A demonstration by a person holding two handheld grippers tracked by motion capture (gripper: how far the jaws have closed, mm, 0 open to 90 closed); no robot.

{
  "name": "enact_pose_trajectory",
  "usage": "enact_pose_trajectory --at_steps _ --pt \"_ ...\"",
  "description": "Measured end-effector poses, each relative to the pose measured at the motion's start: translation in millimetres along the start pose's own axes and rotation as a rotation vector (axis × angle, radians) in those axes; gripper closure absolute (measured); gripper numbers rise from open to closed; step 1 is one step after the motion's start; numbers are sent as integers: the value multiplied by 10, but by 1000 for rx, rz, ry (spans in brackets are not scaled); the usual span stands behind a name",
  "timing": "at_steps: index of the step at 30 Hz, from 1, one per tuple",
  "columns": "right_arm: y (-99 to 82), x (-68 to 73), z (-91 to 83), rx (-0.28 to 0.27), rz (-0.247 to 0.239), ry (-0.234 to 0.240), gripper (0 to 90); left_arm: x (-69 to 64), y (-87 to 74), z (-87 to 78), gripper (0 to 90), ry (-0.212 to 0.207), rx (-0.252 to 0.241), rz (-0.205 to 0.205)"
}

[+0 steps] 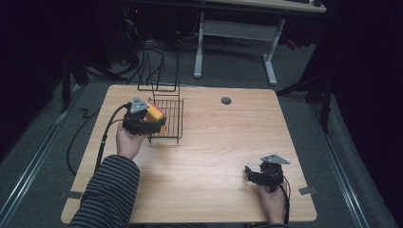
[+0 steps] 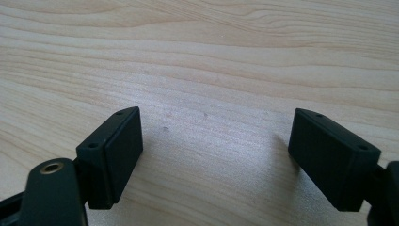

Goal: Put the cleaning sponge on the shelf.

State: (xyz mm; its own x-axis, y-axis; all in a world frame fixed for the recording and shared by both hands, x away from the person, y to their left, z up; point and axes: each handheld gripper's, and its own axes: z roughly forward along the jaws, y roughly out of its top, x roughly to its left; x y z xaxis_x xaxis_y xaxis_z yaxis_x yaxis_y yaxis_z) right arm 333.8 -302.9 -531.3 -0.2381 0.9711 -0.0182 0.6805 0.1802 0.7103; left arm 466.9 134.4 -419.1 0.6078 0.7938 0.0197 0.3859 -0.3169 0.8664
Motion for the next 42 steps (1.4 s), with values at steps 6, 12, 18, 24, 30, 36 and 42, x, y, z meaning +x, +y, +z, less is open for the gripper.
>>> enact_pose_trajectory --at_steps 6,12,18,24,30,36,42 --pt "0 0 0 0 0 0 184 -16 7 109 226 -3 -11 -17" --pt "0 -1 0 0 -1 0 184 1 -14 217 226 10 -2 -22" --pt "0 0 0 0 -2 0 184 37 -48 339 226 33 10 -38" --pt "0 0 0 0 -1 1 184 63 -75 422 226 49 20 -51" --pt "0 0 0 0 0 1 184 74 -97 498 225 56 24 -62" --pt "0 0 0 0 -1 1 184 82 -102 533 225 49 18 -83" --pt "0 -1 0 0 -2 1 184 82 -108 557 223 43 26 -87"
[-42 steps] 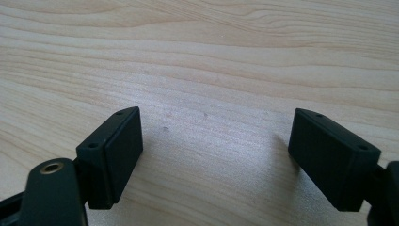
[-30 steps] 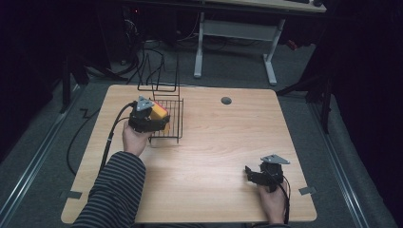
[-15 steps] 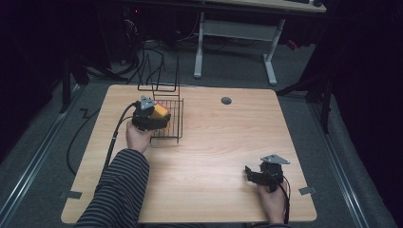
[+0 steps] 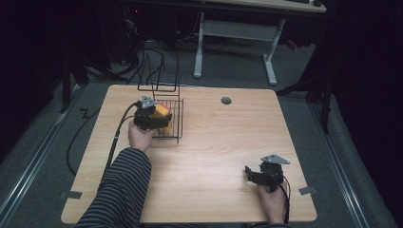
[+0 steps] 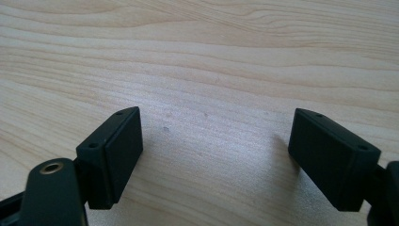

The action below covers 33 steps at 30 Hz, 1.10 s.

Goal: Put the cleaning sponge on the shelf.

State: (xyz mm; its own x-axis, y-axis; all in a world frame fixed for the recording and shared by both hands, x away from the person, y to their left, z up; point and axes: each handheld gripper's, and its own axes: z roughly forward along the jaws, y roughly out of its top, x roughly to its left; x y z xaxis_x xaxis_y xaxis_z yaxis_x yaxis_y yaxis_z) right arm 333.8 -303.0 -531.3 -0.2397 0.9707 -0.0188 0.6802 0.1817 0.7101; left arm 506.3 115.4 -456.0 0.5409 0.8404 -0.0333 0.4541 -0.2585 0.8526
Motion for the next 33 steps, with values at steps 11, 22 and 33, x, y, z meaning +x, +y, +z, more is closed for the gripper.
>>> enact_pose_trajectory --at_steps 11,22,33 --pt "0 0 0 0 1 0 184 0 -14 37 216 3 9 -4" --pt "0 0 0 0 1 0 184 33 -13 40 192 -7 17 -19" --pt "0 0 0 0 1 0 184 49 -20 51 134 -13 23 -28"
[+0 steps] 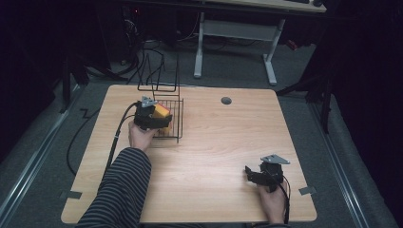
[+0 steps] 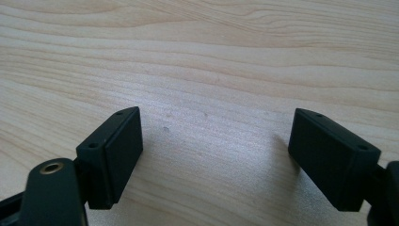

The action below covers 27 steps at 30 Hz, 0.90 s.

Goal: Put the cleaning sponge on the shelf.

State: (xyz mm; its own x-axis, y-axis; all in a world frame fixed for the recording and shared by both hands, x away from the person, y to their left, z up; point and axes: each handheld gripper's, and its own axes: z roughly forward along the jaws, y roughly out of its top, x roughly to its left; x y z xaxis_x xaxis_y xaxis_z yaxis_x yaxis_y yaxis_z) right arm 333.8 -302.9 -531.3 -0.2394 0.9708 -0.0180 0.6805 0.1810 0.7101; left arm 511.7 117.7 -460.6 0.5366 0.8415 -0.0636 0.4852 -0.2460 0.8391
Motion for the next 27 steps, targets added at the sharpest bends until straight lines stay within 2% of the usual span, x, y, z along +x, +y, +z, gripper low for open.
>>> enact_pose_trajectory --at_steps 8,17,23,27 --pt "0 0 0 0 0 0 184 19 -3 6 86 -7 5 -11" --pt "0 0 0 0 0 0 184 15 1 -12 45 -15 3 -3" --pt "0 0 0 0 0 0 184 13 7 -53 12 -33 7 -4" --pt "0 0 0 0 0 0 184 -15 12 -94 1 -51 18 12"
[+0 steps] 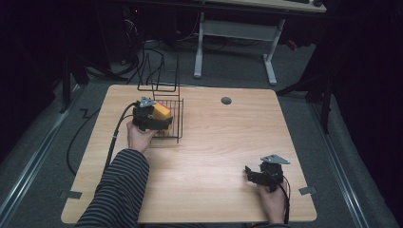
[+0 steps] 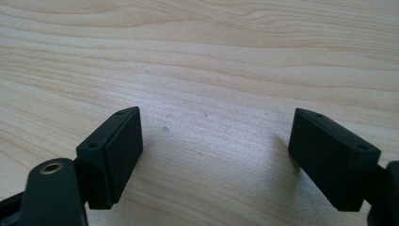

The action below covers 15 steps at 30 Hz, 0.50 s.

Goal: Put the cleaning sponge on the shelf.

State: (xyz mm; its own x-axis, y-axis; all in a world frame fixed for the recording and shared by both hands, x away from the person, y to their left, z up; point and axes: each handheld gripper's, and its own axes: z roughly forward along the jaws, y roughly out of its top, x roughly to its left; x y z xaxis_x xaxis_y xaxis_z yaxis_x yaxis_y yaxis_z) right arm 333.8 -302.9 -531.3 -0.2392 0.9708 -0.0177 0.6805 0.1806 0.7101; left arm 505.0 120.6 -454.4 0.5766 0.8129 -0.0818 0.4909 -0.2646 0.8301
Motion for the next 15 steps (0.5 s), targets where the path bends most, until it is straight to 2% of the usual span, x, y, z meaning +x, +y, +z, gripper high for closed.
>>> enact_pose_trajectory --at_steps 8,15 --pt "0 0 0 0 0 0 184 -8 -20 -109 0 -7 -12 -6" --pt "0 0 0 0 0 0 184 -1 -81 -249 1 -3 -12 6"
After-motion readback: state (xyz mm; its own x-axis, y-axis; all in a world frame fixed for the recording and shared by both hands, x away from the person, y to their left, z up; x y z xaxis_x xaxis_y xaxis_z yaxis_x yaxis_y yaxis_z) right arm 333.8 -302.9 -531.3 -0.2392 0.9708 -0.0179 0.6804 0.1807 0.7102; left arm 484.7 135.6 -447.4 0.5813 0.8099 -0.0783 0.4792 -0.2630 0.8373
